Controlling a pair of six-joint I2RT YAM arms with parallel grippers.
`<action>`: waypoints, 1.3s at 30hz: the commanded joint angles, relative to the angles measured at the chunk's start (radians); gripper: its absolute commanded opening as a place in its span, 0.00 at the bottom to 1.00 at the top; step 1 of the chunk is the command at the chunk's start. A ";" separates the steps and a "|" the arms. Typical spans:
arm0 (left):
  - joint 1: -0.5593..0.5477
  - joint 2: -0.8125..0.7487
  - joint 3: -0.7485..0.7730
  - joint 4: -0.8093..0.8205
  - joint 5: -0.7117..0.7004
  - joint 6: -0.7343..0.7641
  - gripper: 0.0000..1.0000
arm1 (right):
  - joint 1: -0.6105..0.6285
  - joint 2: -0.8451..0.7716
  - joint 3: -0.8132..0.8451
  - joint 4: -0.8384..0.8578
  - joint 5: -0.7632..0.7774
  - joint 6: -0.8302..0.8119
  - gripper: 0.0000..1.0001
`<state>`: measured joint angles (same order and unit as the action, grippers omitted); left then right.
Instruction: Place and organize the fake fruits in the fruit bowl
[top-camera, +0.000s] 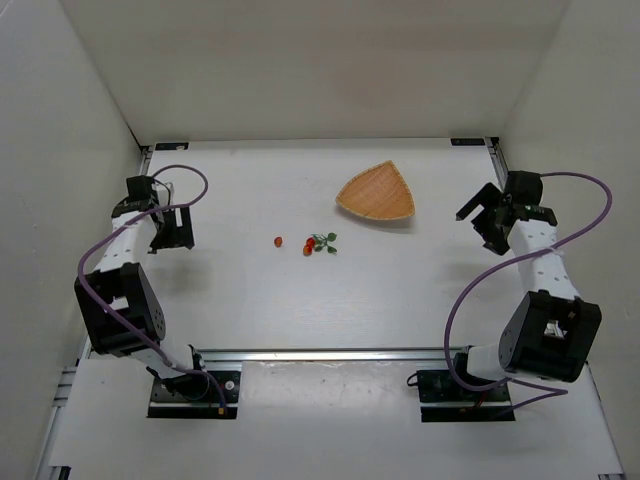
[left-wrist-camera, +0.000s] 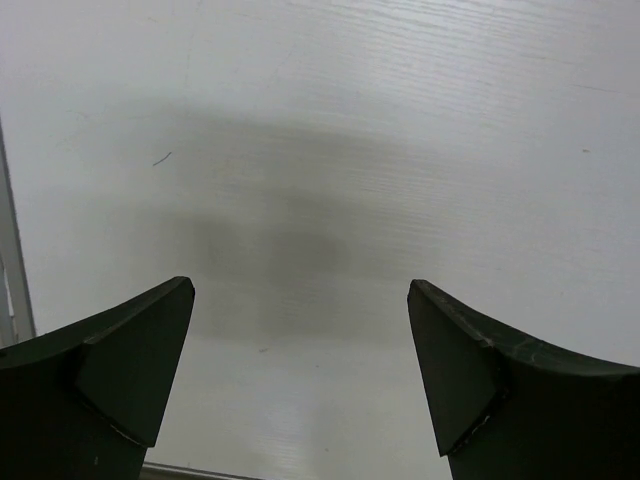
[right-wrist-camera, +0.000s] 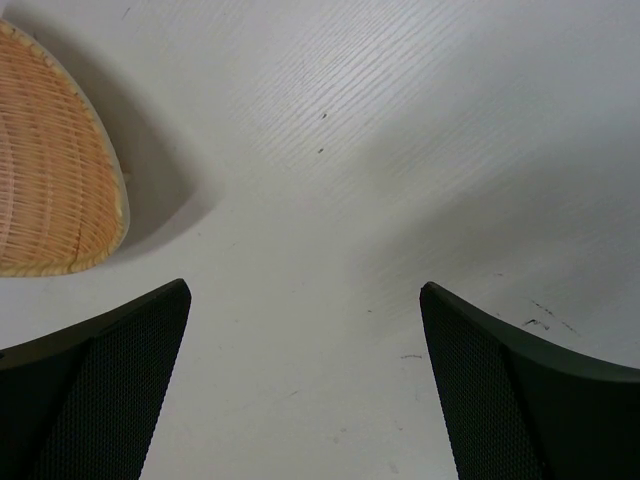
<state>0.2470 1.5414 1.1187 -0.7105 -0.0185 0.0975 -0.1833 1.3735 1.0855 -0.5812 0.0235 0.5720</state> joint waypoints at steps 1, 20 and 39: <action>0.003 -0.056 -0.007 0.009 0.113 0.037 1.00 | -0.004 0.002 0.050 -0.005 -0.005 -0.012 1.00; -0.614 0.399 0.441 -0.073 0.078 0.223 0.96 | 0.189 0.084 0.100 0.015 -0.033 -0.087 1.00; -0.677 0.568 0.520 -0.115 0.084 0.214 0.46 | 0.189 0.104 0.122 -0.003 -0.014 -0.096 1.00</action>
<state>-0.4332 2.1185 1.5990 -0.8204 0.0502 0.3103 0.0086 1.4784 1.1576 -0.5793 -0.0025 0.4908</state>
